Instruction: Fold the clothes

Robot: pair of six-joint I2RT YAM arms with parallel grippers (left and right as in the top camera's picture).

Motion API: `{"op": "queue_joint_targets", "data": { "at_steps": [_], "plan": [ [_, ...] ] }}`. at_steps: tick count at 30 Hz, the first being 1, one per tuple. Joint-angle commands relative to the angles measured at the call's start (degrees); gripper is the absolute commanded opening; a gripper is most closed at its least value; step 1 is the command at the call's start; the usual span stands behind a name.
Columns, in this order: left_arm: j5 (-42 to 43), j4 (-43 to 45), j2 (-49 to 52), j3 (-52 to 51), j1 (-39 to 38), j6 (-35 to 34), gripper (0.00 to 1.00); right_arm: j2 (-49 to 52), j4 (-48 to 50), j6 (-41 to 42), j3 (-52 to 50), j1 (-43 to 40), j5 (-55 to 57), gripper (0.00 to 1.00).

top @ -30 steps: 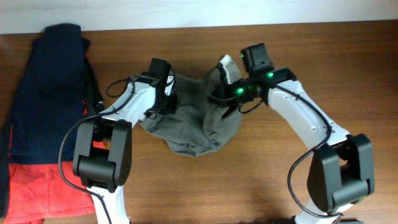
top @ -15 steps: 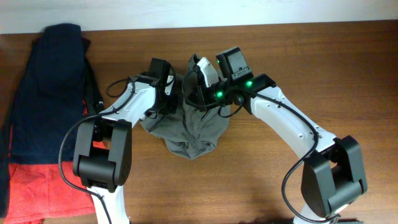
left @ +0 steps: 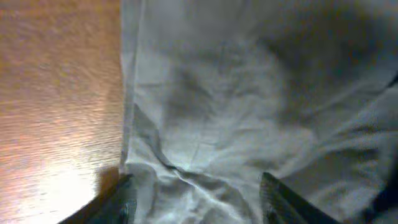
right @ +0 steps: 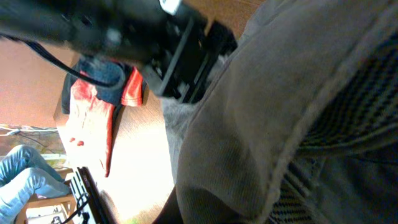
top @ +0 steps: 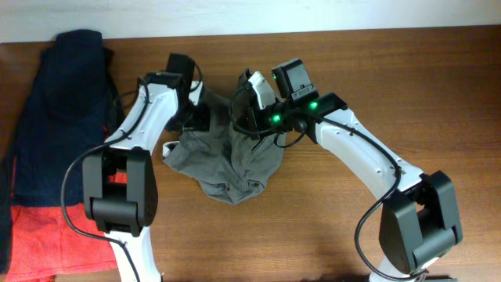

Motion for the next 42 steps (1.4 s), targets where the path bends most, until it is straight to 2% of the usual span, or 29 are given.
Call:
{"op": "queue_joint_targets", "data": {
  "at_steps": [1,3,5,7,15,20,21,23,24,25,32,37,40,42],
  "plan": [
    [0.6,-1.3,-0.2,4.3,-0.2,0.1,0.67,-1.2,-0.1,0.5,1.8,0.5,-1.2,0.04],
    [0.0,-2.4,-0.2,6.5,-0.1,0.1,0.68,-1.2,-0.2,0.5,1.8,0.5,-1.2,0.04],
    [-1.4,-3.0,-0.2,9.0,0.7,0.0,0.78,-1.2,-0.2,0.5,1.8,0.5,-0.9,0.04],
    [-1.3,-3.5,-0.2,12.4,3.8,-0.8,0.8,-1.2,-0.3,0.4,1.8,0.5,-0.7,0.04],
    [-0.7,-4.4,-0.2,16.5,17.2,-3.4,0.8,-0.5,0.1,0.3,1.8,3.4,4.5,0.04],
    [-0.7,-4.4,-0.2,16.5,21.5,-3.4,0.8,0.7,5.7,0.5,1.8,9.1,9.1,0.05],
    [-0.7,-4.5,-0.2,16.5,21.9,-3.4,0.8,0.7,7.0,0.5,1.8,10.2,10.3,0.17],
    [-0.7,-4.5,-0.2,16.5,22.1,-3.4,0.8,0.8,9.0,0.5,1.8,11.4,10.7,0.65],
    [-0.7,-4.5,-0.2,16.5,22.1,-3.4,0.8,0.8,9.7,0.5,1.8,11.7,10.7,0.85],
    [-0.7,-4.5,-0.2,16.5,22.1,-3.4,0.8,0.7,10.2,0.5,1.8,11.8,10.6,0.91],
    [-1.0,-4.5,-0.2,16.5,22.1,-3.3,0.8,-0.1,8.1,0.4,3.7,8.3,6.1,0.98],
    [-1.9,-4.0,-0.2,16.5,22.1,-3.0,0.79,-1.8,0.7,-1.1,6.5,3.5,6.4,1.0],
    [6.9,-4.3,-0.2,16.5,20.7,7.8,0.78,-1.6,-6.5,-1.0,6.5,1.7,12.8,0.99],
    [9.4,-5.2,-0.2,16.5,18.8,13.3,0.78,-1.5,-11.5,-0.4,6.5,1.0,18.1,0.99]
  ]
}}
